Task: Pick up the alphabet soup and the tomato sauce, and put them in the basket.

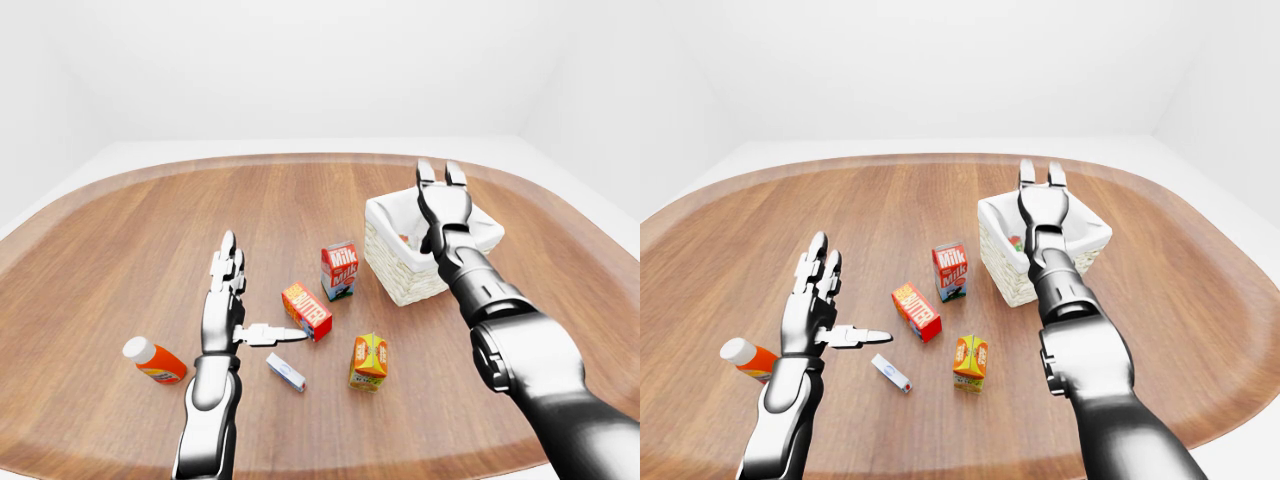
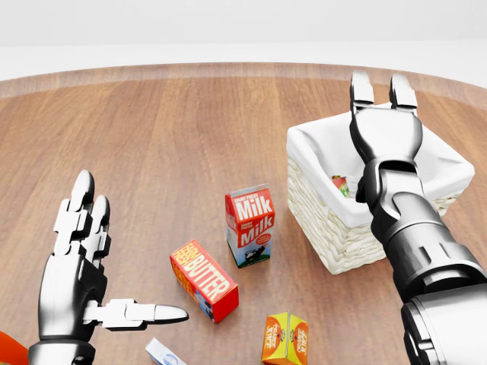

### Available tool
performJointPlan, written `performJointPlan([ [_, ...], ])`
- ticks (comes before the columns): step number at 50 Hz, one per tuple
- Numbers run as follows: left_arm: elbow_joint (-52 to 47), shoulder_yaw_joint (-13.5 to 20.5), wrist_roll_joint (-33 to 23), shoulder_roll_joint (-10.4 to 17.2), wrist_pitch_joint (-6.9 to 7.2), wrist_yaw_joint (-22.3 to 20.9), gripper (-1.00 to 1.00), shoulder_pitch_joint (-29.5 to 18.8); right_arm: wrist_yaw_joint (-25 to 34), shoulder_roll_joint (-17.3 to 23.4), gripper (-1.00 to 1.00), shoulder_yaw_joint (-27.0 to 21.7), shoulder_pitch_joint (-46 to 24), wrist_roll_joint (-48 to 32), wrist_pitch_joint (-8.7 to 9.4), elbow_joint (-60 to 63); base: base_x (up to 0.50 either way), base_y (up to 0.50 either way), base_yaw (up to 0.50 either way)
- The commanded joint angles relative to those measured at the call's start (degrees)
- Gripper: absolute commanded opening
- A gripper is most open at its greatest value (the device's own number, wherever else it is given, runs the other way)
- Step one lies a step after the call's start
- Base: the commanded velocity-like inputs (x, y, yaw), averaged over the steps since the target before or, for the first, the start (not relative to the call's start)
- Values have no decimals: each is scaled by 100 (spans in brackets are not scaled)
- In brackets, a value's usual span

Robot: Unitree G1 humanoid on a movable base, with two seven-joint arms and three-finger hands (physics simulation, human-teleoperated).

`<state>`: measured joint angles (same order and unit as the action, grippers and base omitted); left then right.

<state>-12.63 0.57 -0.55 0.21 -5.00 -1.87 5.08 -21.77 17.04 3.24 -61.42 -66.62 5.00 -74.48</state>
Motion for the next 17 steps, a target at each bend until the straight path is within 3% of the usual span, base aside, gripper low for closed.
performJointPlan([
  [1,-35,6,22,-1,0,-5,100,6,36,15,100,8,-30,-28,0,71,0,0,0],
  [17,-34,6,21,-1,0,-5,100,5,342,197,100,-12,-249,-175,0,387,0,0,0],
])
